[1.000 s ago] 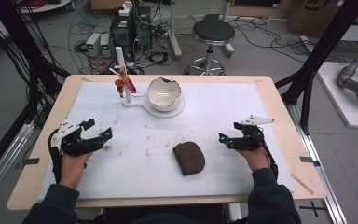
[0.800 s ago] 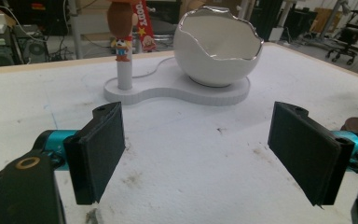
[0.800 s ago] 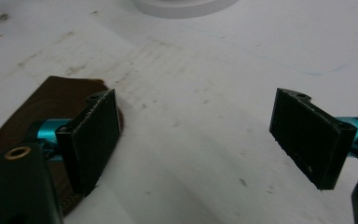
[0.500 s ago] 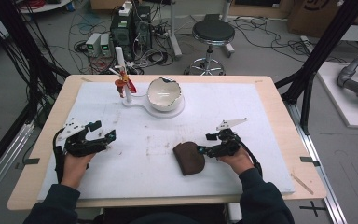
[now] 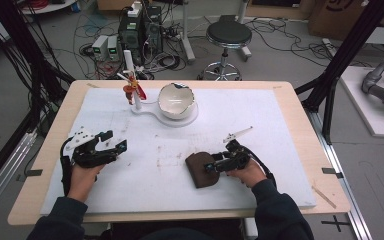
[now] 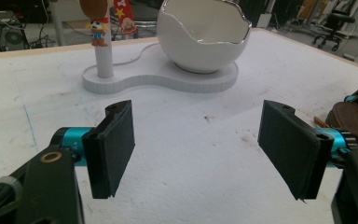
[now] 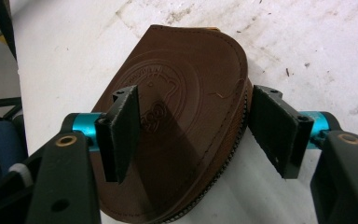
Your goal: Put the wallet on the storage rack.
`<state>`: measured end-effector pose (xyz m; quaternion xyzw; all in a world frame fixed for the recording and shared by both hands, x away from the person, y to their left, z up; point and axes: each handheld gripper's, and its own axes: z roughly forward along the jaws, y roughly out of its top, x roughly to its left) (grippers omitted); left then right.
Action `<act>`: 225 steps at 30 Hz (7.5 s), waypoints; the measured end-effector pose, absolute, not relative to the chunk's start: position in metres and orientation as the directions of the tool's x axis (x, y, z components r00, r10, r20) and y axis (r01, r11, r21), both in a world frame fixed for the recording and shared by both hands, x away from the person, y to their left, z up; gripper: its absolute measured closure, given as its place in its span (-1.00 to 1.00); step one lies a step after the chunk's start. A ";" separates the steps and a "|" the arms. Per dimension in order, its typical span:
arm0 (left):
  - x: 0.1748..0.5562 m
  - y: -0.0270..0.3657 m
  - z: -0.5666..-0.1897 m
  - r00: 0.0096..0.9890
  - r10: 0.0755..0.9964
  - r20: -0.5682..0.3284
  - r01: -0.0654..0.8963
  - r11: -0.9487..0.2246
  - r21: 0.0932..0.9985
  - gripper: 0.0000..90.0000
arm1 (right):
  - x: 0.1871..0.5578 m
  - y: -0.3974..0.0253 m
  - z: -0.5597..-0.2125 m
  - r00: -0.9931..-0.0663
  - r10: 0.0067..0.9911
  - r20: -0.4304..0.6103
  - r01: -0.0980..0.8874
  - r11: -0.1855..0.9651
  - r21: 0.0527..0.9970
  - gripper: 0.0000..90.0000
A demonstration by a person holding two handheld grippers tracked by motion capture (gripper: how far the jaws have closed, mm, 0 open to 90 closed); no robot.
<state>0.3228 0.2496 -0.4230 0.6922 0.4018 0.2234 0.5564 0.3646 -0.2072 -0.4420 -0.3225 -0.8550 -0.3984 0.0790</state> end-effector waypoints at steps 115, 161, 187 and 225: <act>0.352 0.128 -0.437 0.821 0.426 -0.380 0.483 -0.161 0.861 0.21 | 0.351 -0.185 -0.426 -0.915 0.286 0.284 0.401 0.583 0.706 0.25; 0.332 0.285 -0.414 0.506 0.841 -0.190 0.330 0.014 0.944 -0.55 | 0.378 -0.201 -0.388 -0.888 0.448 0.102 0.314 0.430 0.846 0.48; 0.331 0.298 -0.424 0.480 0.842 -0.247 0.337 0.083 0.938 -0.51 | 0.478 -0.138 -0.317 -0.879 0.447 -0.168 0.118 0.545 0.830 0.49; 0.327 0.303 -0.424 0.488 0.836 -0.252 0.318 0.099 0.943 -0.51 | 0.446 -0.232 -0.332 -0.698 0.709 -0.098 0.321 0.432 0.843 -0.34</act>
